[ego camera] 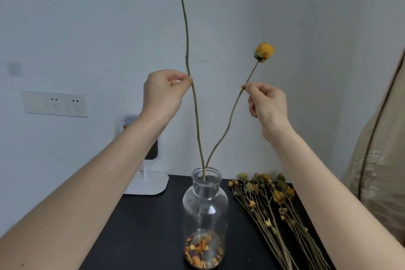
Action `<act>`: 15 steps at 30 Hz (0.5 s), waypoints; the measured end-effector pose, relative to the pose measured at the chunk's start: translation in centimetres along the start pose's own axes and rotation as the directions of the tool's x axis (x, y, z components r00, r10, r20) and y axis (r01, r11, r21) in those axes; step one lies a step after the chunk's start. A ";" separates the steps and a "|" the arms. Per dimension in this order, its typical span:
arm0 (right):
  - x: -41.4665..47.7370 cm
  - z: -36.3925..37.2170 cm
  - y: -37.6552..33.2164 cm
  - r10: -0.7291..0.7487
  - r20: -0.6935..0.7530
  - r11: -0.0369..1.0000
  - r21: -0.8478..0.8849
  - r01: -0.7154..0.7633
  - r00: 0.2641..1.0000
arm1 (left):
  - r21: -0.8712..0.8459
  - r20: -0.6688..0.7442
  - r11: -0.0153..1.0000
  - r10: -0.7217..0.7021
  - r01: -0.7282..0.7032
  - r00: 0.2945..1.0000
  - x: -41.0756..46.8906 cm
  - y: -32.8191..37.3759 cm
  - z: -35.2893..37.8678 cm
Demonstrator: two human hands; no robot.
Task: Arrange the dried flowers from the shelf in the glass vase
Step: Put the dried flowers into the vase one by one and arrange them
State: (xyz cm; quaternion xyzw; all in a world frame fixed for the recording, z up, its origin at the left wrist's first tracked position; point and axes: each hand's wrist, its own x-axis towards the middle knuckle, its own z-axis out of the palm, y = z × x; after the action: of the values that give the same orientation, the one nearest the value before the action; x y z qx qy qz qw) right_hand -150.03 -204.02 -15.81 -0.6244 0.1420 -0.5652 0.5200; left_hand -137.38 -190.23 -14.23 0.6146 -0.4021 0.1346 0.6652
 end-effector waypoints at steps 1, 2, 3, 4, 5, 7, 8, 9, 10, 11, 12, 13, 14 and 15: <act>0.0 0.1 0.2 0.002 -0.006 1.000 0.004 -0.002 1.000 | 0.016 -0.002 1.000 -0.005 0.005 1.000 -0.2 -0.4 -0.1; 0.0 0.1 0.5 0.004 -0.012 1.000 0.003 -0.004 1.000 | 0.031 0.000 0.999 -0.012 0.012 1.000 -0.4 -0.8 -0.2; 0.0 0.2 0.7 0.006 -0.017 1.000 -0.003 -0.006 1.000 | 0.042 0.004 0.999 -0.020 0.019 1.000 -0.5 -1.2 -0.2; 0.0 0.2 1.0 0.008 -0.020 1.000 -0.012 -0.008 1.000 | 0.045 0.006 0.999 -0.027 0.027 1.000 -0.7 -1.6 -0.3; 0.0 0.2 1.2 0.009 -0.021 1.000 -0.023 -0.010 1.000 | 0.040 0.003 0.999 -0.035 0.035 0.999 -0.7 -2.0 -0.2; -0.1 0.3 1.8 0.009 -0.021 0.999 -0.043 -0.010 1.000 | 0.021 0.003 0.999 -0.049 0.049 0.999 -0.8 -2.8 0.0; -0.1 0.3 2.0 0.008 -0.018 0.999 -0.052 -0.009 1.000 | 0.019 0.010 0.998 -0.052 0.052 0.999 -0.8 -3.2 0.3; -0.2 0.3 2.3 0.008 -0.015 0.998 -0.062 -0.009 1.000 | 0.024 0.020 0.998 -0.055 0.055 0.998 -0.9 -3.6 0.6; -0.2 0.2 2.5 0.010 -0.013 0.997 -0.073 -0.011 1.000 | 0.031 0.031 0.998 -0.060 0.059 0.998 -1.1 -4.0 0.9; -0.3 0.2 2.7 0.014 -0.011 0.997 -0.080 -0.015 1.000 | 0.037 0.043 0.997 -0.063 0.062 0.997 -1.4 -4.4 1.2; -0.4 0.2 3.0 0.021 -0.008 0.996 -0.083 -0.021 1.000 | 0.041 0.061 0.997 -0.064 0.062 0.996 -1.8 -4.8 1.5; -0.6 0.2 3.3 0.027 -0.003 0.996 -0.087 -0.028 1.000 | 0.041 0.083 0.997 -0.065 0.061 0.994 -2.2 -5.2 1.7; -0.8 0.1 3.6 0.034 0.006 0.995 -0.094 -0.033 0.999 | 0.040 0.105 0.997 -0.070 0.066 0.992 -2.7 -5.7 1.9; -1.1 0.1 3.9 0.041 0.017 0.994 -0.103 -0.039 0.999 | 0.038 0.127 0.996 -0.082 0.078 0.989 -3.2 -6.1 2.1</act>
State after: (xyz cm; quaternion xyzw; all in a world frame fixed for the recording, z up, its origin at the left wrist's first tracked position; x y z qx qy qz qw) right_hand -148.67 -204.73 -19.58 -0.6529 0.1784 -0.5406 0.4996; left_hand -136.05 -192.41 -20.98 0.6484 -0.4168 0.0748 0.6327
